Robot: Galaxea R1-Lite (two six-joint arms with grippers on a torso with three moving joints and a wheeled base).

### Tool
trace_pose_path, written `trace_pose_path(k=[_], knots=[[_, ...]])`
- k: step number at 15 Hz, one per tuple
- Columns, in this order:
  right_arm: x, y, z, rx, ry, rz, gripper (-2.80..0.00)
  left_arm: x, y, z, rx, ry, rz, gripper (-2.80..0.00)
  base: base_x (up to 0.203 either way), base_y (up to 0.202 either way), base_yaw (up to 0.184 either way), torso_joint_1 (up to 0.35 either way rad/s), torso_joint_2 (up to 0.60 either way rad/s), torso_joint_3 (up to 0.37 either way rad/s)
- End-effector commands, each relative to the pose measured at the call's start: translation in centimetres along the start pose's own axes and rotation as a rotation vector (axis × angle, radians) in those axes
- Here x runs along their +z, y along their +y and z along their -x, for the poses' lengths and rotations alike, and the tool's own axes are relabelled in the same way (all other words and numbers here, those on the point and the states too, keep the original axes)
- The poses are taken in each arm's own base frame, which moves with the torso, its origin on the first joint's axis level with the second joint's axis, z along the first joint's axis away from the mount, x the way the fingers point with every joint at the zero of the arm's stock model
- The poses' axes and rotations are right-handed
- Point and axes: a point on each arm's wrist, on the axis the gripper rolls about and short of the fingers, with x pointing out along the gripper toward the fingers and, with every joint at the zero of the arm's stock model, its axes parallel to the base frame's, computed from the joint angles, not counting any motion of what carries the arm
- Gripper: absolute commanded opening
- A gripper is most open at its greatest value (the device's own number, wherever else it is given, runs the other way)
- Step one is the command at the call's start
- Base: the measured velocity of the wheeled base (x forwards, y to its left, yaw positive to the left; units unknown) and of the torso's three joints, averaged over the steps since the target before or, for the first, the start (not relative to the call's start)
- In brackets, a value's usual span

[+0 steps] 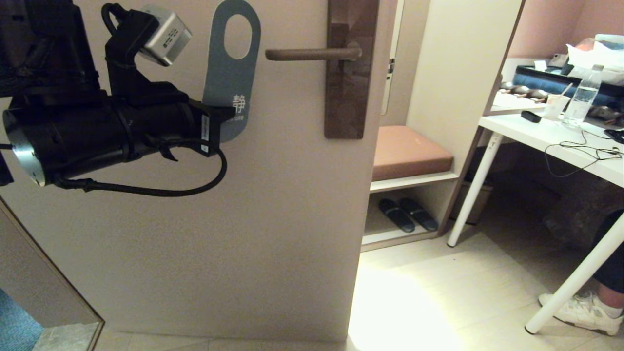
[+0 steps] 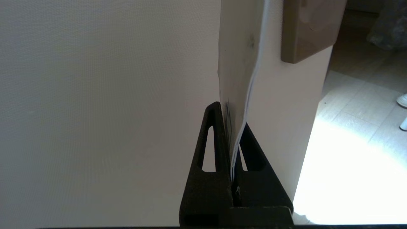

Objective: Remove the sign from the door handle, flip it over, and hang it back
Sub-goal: Hang the sign back with the other side facing out

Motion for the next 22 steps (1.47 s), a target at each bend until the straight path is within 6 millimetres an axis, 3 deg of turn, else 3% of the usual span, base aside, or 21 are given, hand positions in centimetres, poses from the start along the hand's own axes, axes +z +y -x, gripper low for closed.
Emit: trace_pose_path(k=[1,22], knots=[[0.0,0.0,0.0,0.001,0.0,0.001,-2.8,-0.1,-0.2,-0.5,-0.004,0.007,-0.001,-2.8,0.0,0.0,0.0,0.0,0.0,0.0],[0.0,0.0,0.0,0.001,0.0,0.001,-2.8,-0.1,-0.9,-3.3,0.008,0.029,-0.005,-2.8,0.0,0.0,0.0,0.0,0.0,0.0]])
